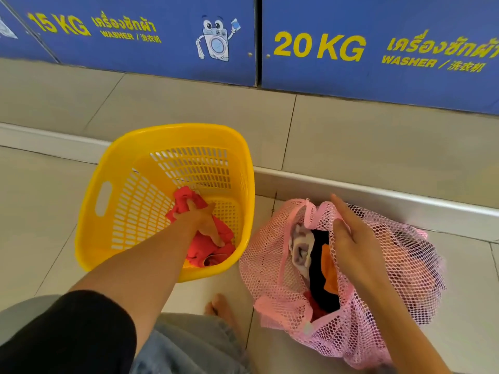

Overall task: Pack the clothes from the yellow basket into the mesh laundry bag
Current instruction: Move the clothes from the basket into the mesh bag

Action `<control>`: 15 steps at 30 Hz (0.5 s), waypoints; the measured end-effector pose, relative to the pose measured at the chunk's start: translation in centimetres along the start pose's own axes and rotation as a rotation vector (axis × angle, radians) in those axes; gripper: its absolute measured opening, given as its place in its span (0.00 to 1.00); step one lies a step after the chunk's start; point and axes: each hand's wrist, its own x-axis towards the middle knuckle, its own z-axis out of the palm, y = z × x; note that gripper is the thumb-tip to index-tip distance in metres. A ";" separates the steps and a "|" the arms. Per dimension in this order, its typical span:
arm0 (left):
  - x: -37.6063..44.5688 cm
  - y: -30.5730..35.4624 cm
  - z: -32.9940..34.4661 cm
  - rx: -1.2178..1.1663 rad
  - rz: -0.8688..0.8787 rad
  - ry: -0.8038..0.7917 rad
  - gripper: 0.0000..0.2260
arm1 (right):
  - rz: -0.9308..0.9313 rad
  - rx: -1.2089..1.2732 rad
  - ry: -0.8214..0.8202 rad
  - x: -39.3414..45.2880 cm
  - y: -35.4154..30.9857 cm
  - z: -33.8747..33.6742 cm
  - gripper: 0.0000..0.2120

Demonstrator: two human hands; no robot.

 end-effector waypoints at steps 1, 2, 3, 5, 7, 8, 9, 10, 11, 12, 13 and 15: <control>0.4 0.1 0.1 0.032 -0.007 -0.011 0.63 | 0.003 0.017 -0.001 0.1 0.1 0.1 0.24; 0.8 0.1 0.1 0.068 -0.007 -0.020 0.62 | 0.004 0.033 0.000 0.3 0.1 0.1 0.25; 1.2 0.2 0.2 0.100 -0.003 -0.026 0.60 | 0.004 0.048 0.004 0.4 0.2 0.1 0.25; 1.8 0.2 0.4 0.140 -0.002 -0.022 0.56 | 0.011 0.086 0.011 0.6 0.2 0.0 0.25; 2.2 0.3 0.3 0.177 0.002 0.031 0.51 | 0.027 0.121 0.013 0.7 0.1 -0.1 0.26; 2.3 0.3 0.2 0.203 0.007 0.070 0.47 | 0.035 0.133 0.015 0.7 0.1 -0.2 0.26; 2.2 0.4 0.0 0.229 0.021 0.108 0.42 | 0.040 0.141 0.018 0.7 0.0 -0.3 0.26; 2.2 0.5 -0.2 0.249 0.041 0.139 0.37 | 0.043 0.145 0.020 0.7 0.0 -0.3 0.26; 2.1 0.5 -0.4 0.251 0.065 0.157 0.32 | 0.045 0.148 0.021 0.6 0.0 -0.4 0.26; 2.1 0.4 -0.4 0.236 0.089 0.166 0.29 | 0.042 0.149 0.021 0.6 0.0 -0.5 0.25; 2.0 0.4 -0.5 0.204 0.113 0.166 0.26 | 0.039 0.150 0.017 0.5 0.0 -0.6 0.25; 1.8 0.2 -0.3 0.103 0.156 0.172 0.24 | 0.042 0.144 0.012 0.3 0.0 -0.8 0.24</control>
